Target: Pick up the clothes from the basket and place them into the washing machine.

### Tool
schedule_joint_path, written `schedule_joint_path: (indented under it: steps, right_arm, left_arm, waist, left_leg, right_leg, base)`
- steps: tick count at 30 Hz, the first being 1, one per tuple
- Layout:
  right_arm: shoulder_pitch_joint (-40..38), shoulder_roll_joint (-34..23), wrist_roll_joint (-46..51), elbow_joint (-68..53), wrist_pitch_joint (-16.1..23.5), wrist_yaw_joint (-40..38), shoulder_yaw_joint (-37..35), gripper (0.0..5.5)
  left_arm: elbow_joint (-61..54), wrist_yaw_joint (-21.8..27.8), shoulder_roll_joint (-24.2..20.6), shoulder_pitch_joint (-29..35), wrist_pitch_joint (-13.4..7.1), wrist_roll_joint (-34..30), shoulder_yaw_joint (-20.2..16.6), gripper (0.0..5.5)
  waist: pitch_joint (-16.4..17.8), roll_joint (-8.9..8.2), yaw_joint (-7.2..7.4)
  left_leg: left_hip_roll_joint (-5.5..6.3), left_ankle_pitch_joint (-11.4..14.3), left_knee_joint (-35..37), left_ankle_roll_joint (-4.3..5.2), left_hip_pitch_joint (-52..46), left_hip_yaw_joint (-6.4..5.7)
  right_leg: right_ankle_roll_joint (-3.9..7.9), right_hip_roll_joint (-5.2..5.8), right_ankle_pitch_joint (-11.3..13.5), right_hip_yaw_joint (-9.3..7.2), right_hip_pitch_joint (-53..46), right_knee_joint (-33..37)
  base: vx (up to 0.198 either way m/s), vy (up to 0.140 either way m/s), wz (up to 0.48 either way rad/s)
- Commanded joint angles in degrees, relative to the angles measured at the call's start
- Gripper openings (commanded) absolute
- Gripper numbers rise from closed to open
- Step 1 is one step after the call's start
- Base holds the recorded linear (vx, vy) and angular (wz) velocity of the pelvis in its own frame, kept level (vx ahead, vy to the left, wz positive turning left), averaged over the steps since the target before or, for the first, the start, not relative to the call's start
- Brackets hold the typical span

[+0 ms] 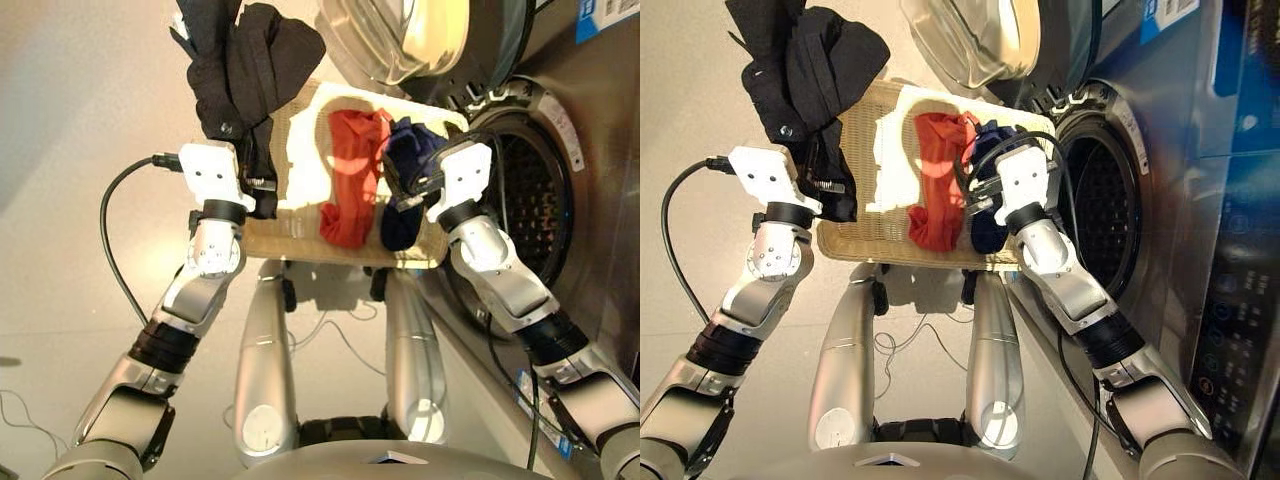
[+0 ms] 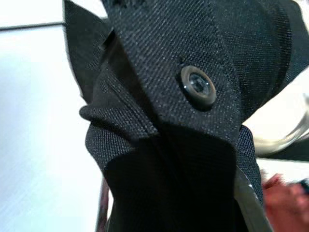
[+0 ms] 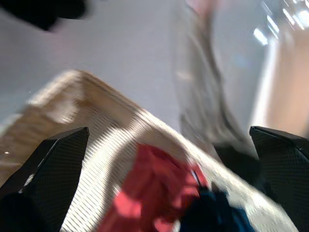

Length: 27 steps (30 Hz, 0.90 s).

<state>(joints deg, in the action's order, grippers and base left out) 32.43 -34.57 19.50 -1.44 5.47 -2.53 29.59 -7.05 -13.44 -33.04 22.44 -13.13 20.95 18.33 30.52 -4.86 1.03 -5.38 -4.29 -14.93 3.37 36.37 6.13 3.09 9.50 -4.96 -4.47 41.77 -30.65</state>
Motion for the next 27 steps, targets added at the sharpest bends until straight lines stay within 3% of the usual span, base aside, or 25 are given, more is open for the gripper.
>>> schedule_joint_path:
  steps: [1, 12, 20, 27]
  right_arm:
    - [5.6, -9.8, -4.1, -6.3, 1.6, 3.3, 0.4, 5.5]
    - [22.3, -7.8, -8.8, -4.4, 0.8, 6.5, 8.3, 5.5]
    - [26.9, -8.5, -1.5, -9.3, 2.3, 8.4, 9.6, 5.5]
    - [29.2, -10.6, 5.1, -13.6, 3.1, 9.8, 11.4, 5.5]
  left_arm:
    - [-12.5, 6.3, -1.8, 2.3, -6.8, 5.1, 1.6, 0.0]
    - [-15.7, 13.2, -3.9, 5.4, -6.1, 13.8, 6.9, 0.0]
    - [-14.1, 14.4, -7.1, 5.9, -5.7, 10.6, 9.4, 0.0]
    - [-13.9, 13.6, -12.4, 7.6, -5.9, 2.4, 11.9, 0.0]
  waist:
    - [-0.7, 3.09, -0.21]
    - [-0.7, 3.9, -0.81]
    - [-0.7, 3.3, -0.57]
    - [-0.7, 2.74, -0.29]
  left_leg:
    - [-1.12, 3.9, -0.1, 2.66, -5.1, -1.04]
    - [-1.93, 3.6, -1.4, 2.83, -4.6, -0.37]
    - [-2.43, 3.8, -2.8, 2.99, -3.5, -0.04]
    - [-2.74, 3.9, -3.5, 3.32, -2.6, -0.07]
  right_leg:
    - [4.38, 0.11, 3.1, 3.06, -4.9, 8.4]
    - [4.12, -0.42, 3.3, 4.45, -4.2, 7.8]
    - [3.91, -0.85, 3.0, 5.28, -2.9, 6.7]
    - [3.88, -1.02, 2.7, 5.31, -2.0, 6.0]
  base:
    - [0.0, 0.0, 0.0]
    - [0.0, 0.0, 0.0]
    - [0.0, 0.0, 0.0]
    - [0.0, 0.0, 0.0]
